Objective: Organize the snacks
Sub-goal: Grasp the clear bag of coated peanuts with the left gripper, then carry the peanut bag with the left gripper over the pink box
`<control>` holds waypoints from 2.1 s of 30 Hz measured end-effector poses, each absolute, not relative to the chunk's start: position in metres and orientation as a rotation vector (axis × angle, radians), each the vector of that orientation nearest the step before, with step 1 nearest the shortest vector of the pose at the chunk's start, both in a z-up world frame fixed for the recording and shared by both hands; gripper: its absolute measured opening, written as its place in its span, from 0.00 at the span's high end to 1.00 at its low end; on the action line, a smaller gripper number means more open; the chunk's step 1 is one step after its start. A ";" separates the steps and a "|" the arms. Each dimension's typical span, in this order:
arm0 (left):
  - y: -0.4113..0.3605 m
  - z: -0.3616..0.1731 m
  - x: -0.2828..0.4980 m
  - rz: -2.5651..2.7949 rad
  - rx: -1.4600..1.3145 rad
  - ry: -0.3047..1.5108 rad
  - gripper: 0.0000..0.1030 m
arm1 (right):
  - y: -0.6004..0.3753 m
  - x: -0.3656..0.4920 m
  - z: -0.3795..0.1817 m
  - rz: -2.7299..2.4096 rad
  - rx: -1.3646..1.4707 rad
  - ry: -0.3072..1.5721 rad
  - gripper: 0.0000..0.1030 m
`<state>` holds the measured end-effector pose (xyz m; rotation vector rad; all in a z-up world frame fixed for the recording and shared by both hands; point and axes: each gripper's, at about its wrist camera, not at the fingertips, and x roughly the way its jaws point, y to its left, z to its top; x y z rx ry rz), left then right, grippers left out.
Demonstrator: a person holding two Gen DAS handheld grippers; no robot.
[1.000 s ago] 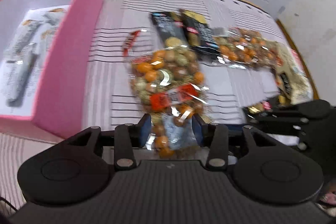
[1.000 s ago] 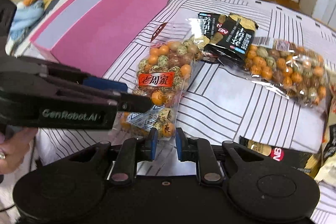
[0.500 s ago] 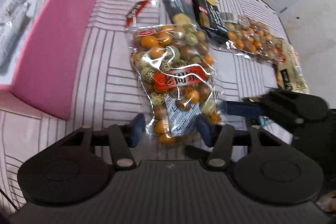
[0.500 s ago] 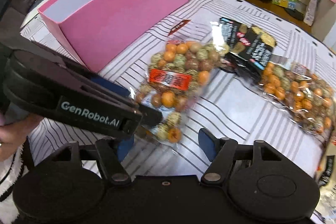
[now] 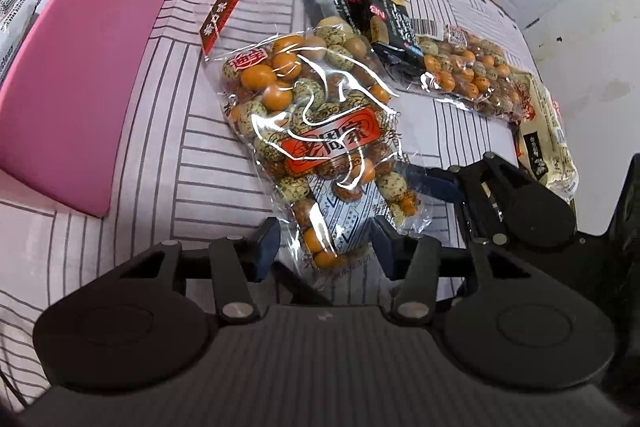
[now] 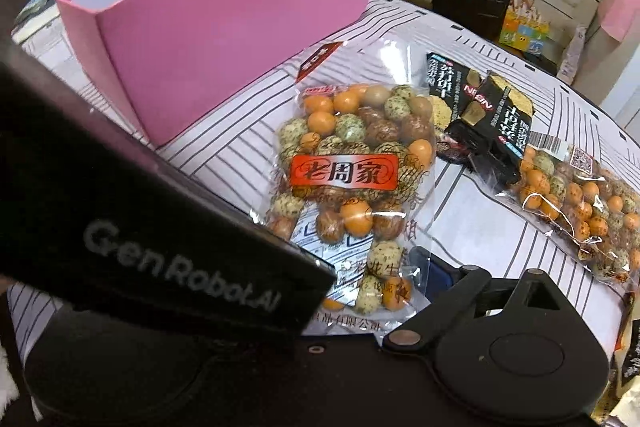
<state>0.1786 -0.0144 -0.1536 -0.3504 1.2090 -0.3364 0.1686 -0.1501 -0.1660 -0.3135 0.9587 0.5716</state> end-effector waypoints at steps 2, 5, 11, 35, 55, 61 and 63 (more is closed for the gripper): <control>-0.013 -0.154 0.179 -0.346 -0.369 1.198 0.51 | -0.152 0.169 -0.164 0.570 -0.303 0.953 0.11; -0.013 -0.151 0.176 -0.355 -0.363 1.183 0.52 | -0.151 0.165 -0.161 0.567 -0.318 0.934 0.15; -0.011 -0.146 0.173 -0.369 -0.350 1.205 0.54 | -0.151 0.158 -0.154 0.559 -0.288 0.952 0.17; 0.005 -0.087 0.124 -0.509 -0.320 1.257 0.53 | -0.151 0.134 -0.108 0.500 -0.155 1.017 0.17; 0.043 -0.005 0.062 -0.531 -0.287 1.120 0.54 | -0.120 0.065 -0.030 0.488 -0.200 0.890 0.17; 0.062 0.020 0.053 -0.519 -0.283 1.045 0.54 | -0.103 0.059 -0.006 0.497 -0.228 0.820 0.17; 0.069 0.025 0.052 -0.513 -0.284 1.030 0.54 | -0.096 0.061 -0.001 0.504 -0.235 0.804 0.17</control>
